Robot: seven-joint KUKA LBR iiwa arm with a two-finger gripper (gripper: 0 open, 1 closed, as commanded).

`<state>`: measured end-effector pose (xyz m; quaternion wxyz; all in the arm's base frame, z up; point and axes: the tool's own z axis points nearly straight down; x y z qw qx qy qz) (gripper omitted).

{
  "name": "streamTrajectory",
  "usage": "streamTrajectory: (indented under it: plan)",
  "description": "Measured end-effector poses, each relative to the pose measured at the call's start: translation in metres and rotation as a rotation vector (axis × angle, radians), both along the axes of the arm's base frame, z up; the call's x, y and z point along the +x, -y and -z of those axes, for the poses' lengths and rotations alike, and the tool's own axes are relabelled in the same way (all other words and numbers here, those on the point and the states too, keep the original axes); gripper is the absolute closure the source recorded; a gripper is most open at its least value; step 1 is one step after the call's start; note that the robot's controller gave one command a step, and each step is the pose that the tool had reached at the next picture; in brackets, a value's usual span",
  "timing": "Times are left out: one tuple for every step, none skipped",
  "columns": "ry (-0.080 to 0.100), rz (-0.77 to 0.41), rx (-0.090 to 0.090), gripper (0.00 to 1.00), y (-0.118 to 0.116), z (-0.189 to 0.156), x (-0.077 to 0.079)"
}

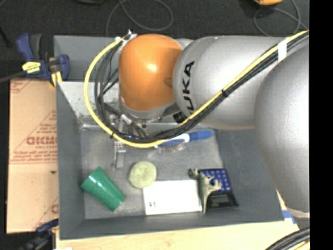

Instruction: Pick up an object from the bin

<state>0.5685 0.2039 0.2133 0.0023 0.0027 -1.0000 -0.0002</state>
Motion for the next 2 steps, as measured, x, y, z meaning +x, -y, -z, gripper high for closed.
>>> streamTrajectory:
  plan:
    - [0.006,0.005,0.001,0.00,0.002,-0.005,0.001]
    - [0.011,-0.083,0.001,0.00,-0.008,0.047,-0.021]
